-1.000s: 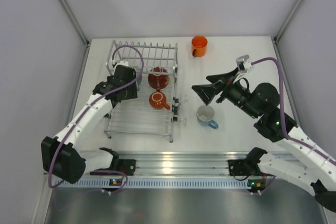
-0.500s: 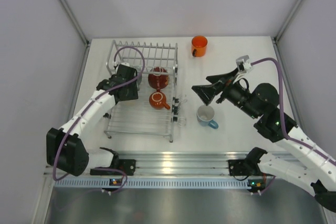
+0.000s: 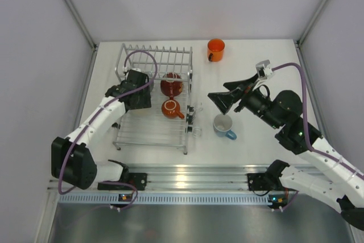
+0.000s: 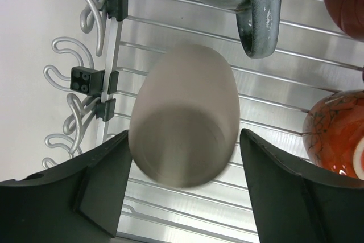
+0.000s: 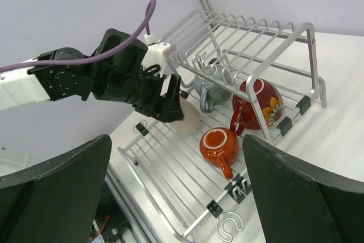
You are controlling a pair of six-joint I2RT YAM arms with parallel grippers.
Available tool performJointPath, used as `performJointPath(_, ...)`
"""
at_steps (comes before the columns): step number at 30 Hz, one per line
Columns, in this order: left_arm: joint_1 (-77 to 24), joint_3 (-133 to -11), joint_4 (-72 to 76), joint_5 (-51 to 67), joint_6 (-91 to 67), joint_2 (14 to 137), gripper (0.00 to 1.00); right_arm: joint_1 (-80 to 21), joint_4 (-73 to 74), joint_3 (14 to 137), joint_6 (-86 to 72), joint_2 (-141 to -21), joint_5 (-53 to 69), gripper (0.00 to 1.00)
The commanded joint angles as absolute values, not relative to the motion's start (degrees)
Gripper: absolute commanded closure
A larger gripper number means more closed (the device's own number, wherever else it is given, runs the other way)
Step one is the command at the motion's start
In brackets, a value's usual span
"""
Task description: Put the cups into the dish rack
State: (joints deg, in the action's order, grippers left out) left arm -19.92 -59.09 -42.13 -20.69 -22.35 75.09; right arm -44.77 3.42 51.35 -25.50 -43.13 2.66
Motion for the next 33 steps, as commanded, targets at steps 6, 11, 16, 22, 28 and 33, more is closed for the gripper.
performJointPath(6, -19.69, -61.79, -42.19, -20.92, -22.06, 71.11, 0.12, -44.21, 1.93, 50.71, -24.61, -42.19, 2.11, 0.0)
performJointPath(11, -19.6, -62.31, -42.1, -18.82, -22.15, 68.82, 0.11, -44.21, 2.11, 50.45, -23.82, -42.89, 0.97, 0.01)
performJointPath(16, -19.69, -63.89, -42.1, -16.44, -22.32, 65.4, 0.11, -42.98, 3.86, 50.36, -21.8, -46.31, -6.48, 0.01)
performJointPath(22, -19.6, -65.39, -42.1, -17.05, -22.06, 59.07, 0.11, -39.82, 10.35, 53.52, -20.31, -51.76, -11.24, 0.03)
performJointPath(28, -19.69, -64.25, -38.94, -11.54, -21.53, 52.39, 0.11, -37.53, 16.6, 54.93, -18.9, -54.32, -7.57, 0.26)
performJointPath(33, -19.6, -64.6, -36.48, -3.44, -21.53, 49.92, 0.11, -37.53, 21.43, 51.69, -17.93, -53.09, -4.66, 0.47)
